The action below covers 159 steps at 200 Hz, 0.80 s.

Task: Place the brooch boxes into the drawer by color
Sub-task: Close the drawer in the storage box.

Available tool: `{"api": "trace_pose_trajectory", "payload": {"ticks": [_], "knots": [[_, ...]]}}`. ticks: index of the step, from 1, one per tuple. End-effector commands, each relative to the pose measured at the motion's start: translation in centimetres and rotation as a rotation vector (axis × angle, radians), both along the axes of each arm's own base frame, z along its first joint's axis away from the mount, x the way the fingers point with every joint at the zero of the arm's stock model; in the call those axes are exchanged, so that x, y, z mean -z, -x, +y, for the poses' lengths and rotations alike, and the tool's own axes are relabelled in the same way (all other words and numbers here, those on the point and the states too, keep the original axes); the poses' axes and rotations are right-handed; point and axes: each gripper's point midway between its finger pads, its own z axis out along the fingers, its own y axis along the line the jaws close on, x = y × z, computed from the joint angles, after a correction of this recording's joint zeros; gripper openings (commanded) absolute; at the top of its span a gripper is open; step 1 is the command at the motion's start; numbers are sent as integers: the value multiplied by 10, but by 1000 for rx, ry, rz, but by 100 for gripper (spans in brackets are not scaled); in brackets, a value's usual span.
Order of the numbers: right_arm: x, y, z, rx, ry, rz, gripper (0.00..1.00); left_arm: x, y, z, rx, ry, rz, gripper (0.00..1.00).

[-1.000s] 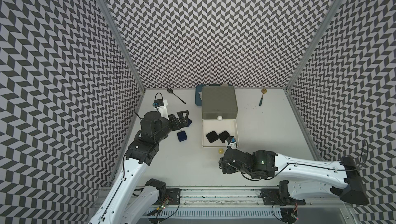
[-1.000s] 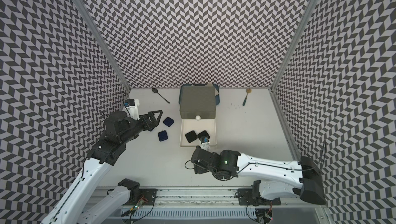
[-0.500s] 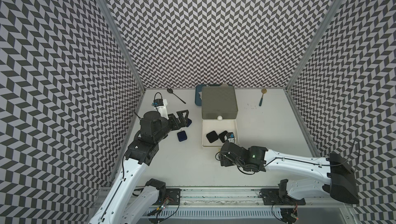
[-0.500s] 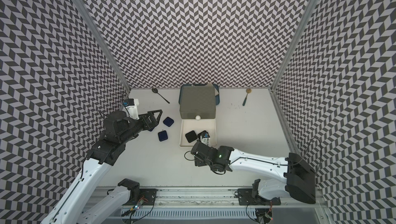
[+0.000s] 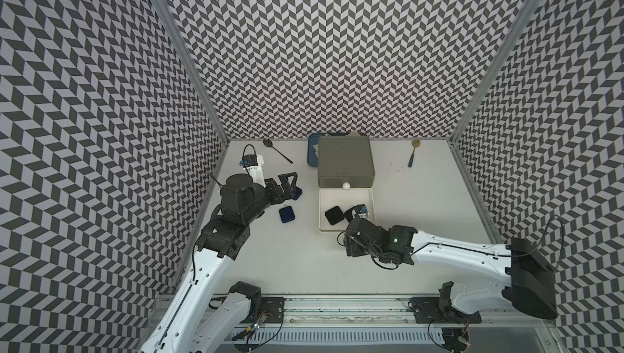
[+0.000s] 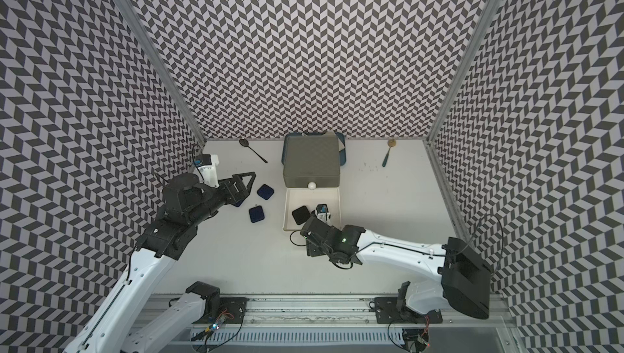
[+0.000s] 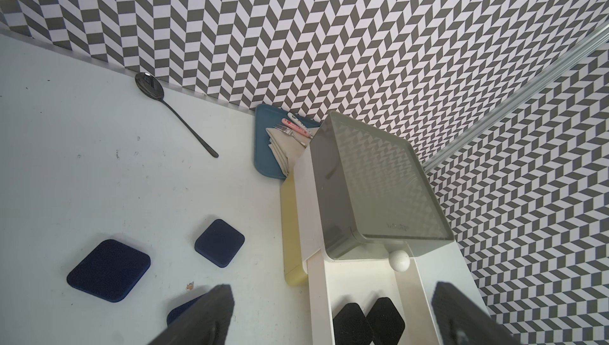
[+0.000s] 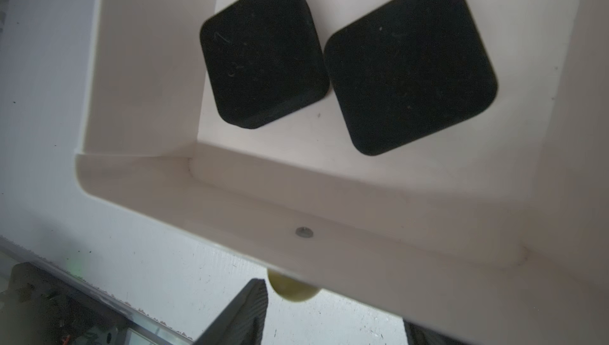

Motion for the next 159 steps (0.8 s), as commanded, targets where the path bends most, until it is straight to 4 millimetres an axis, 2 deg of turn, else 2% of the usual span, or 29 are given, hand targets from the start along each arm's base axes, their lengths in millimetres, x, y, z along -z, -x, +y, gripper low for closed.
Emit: {"api": "trace_pose_trajectory", "payload": {"ticks": [1,67,98,116,143,159], "knots": [[-8,-10,13,-10,-35,-30,66,-11,1,0,3,-3,-30,100],[-4,-11,18,-20,-36,-18,54,-12,1,1,0,-11,-33,100],[-1,-12,18,-18,-29,-18,36,-12,2,1,0,-11,-34,100],[-1,-12,18,-17,-29,-22,34,-13,2,2,-2,-13,-36,100],[-2,-12,19,-18,-30,-19,22,-12,3,2,-3,-15,-35,100],[-3,-12,18,-17,-33,-21,19,-12,3,3,-5,-18,-35,100]]}}
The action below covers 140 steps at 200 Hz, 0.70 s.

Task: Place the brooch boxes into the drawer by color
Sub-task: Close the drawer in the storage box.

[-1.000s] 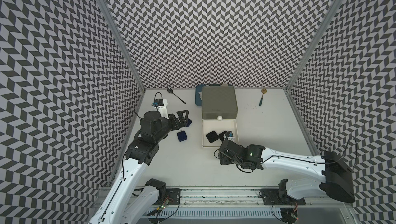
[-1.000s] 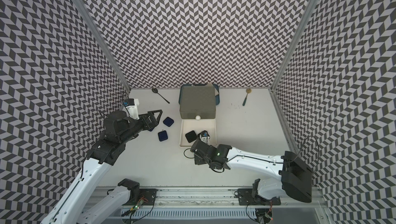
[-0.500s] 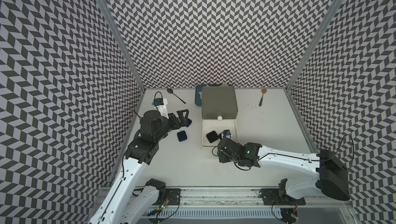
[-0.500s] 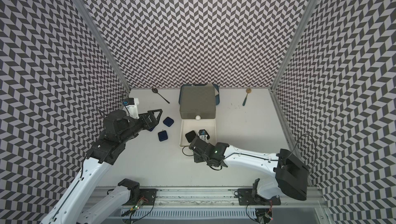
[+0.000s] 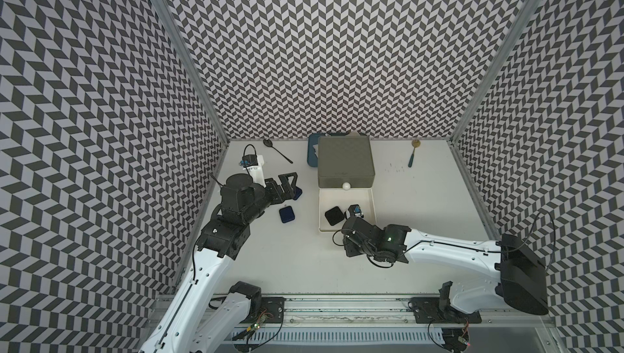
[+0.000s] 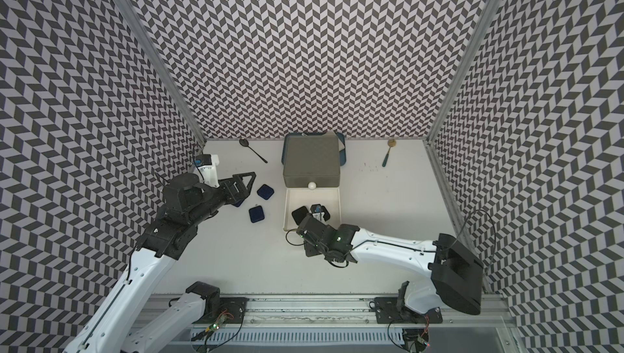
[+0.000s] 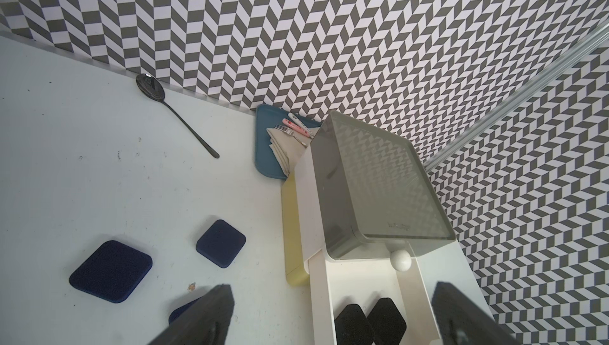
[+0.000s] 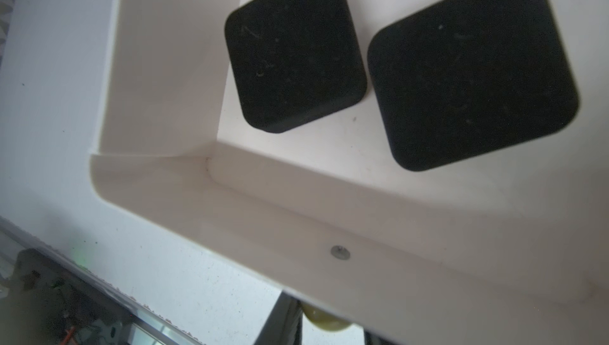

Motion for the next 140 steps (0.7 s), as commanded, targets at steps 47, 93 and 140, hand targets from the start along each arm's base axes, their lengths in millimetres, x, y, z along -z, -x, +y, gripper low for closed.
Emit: {"api": "trace_pose_trajectory", "payload": {"ticks": [47,93,140], "knots": [[-21,-13,7,22,-32,-56,2,-13,5,4,-11,-12,-37,100],[-35,-21,8,31,-39,-90,0,-16,6,6,-19,-14,-43,100],[-46,-41,1,44,-30,-127,0,-18,7,6,-18,-13,-47,100]]}}
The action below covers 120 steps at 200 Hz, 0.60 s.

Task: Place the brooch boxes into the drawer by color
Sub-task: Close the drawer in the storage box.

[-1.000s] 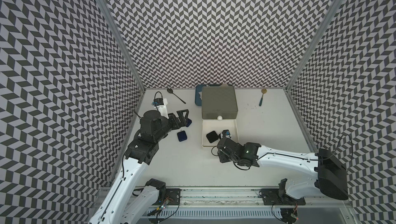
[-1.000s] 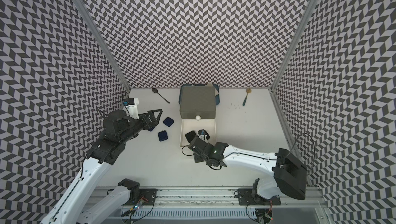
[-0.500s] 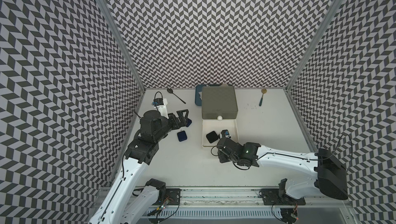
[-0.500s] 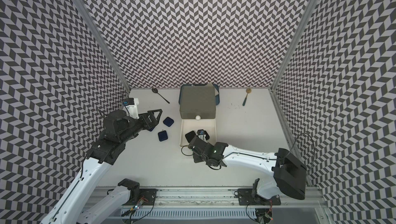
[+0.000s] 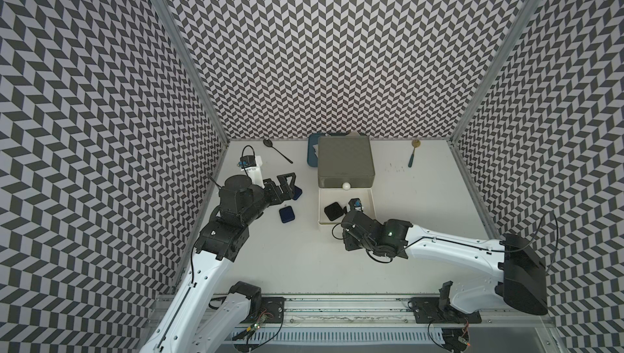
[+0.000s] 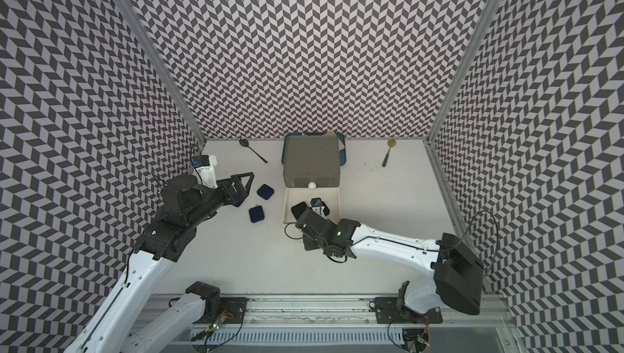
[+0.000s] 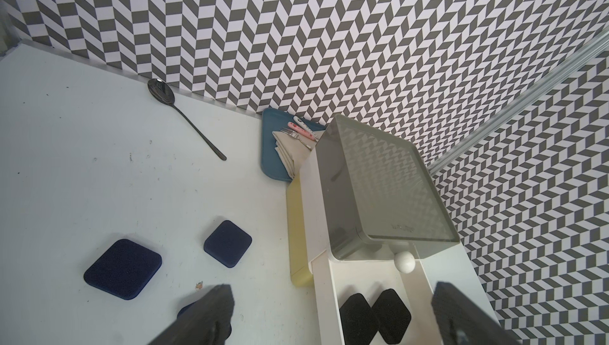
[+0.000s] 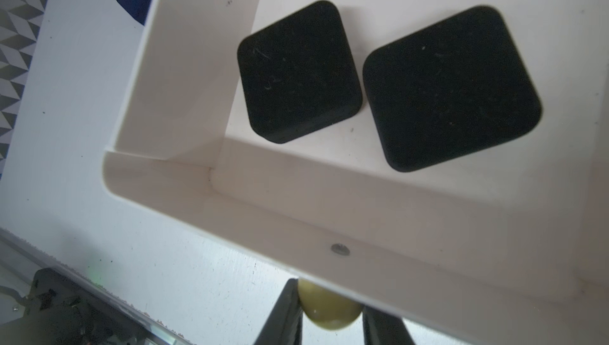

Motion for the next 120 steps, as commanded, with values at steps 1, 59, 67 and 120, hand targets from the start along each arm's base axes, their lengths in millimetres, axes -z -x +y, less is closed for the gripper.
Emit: {"api": "trace_pose_trajectory", "payload": {"ticks": [1,59,67,120], "knots": [[-23,-22,1,18,-25,-82,0,-16,4,1,2,-5,-40,100],[-35,-57,-3,18,-35,-106,0,-21,6,3,-2,-10,-43,100],[-36,-62,-1,15,-35,-109,0,-22,6,3,-4,-10,-42,100],[-32,-91,9,13,-49,-112,0,-27,6,4,-7,-6,-47,100]]}}
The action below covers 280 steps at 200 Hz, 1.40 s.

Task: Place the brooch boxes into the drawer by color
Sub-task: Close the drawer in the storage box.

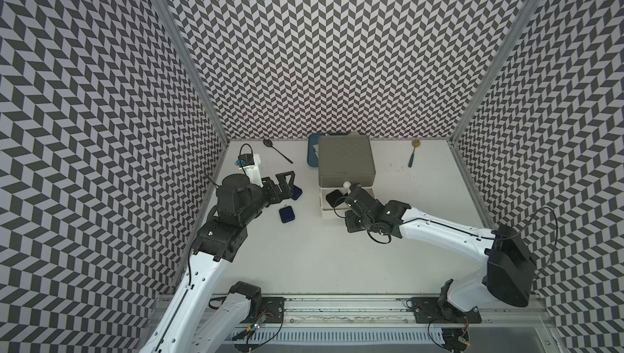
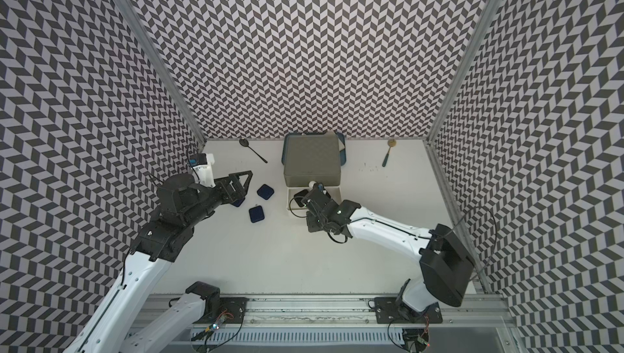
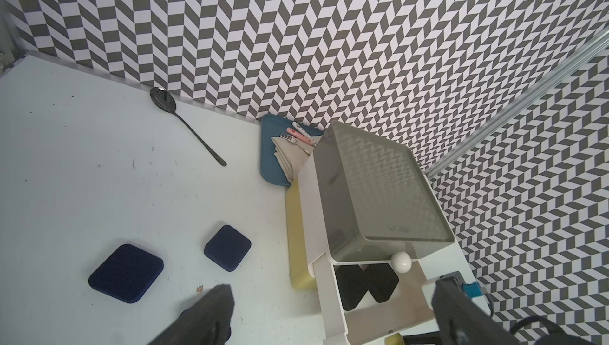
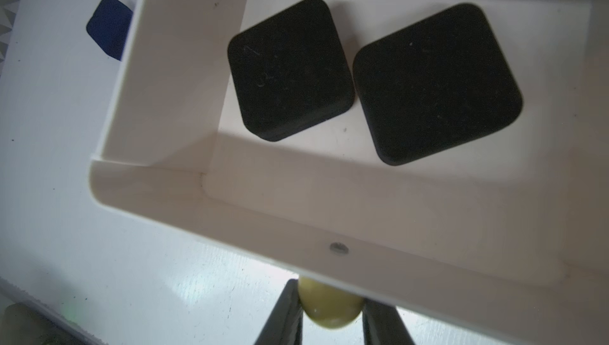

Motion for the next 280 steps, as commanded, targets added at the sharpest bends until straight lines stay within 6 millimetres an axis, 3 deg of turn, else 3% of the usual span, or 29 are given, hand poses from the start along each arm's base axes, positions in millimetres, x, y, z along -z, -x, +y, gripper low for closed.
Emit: {"api": "trace_pose_trajectory", "payload": {"ticks": [1,56,90,131,228,280], "knots": [[-33,-38,19,20,-93,-132,0,-15,4,2,-3,-5,-32,100],[-24,-61,31,18,-76,-150,0,-19,5,3,-3,-12,-37,100],[-13,-74,28,26,-47,-170,0,-19,7,5,-10,-22,-35,100],[-6,-77,28,31,-61,-174,0,-15,9,6,-14,-26,-27,100],[-38,-53,6,31,-151,-254,0,-11,9,5,-12,-18,-21,100],[-69,-42,5,17,-209,-302,0,-10,10,5,-11,-10,-16,100]]}}
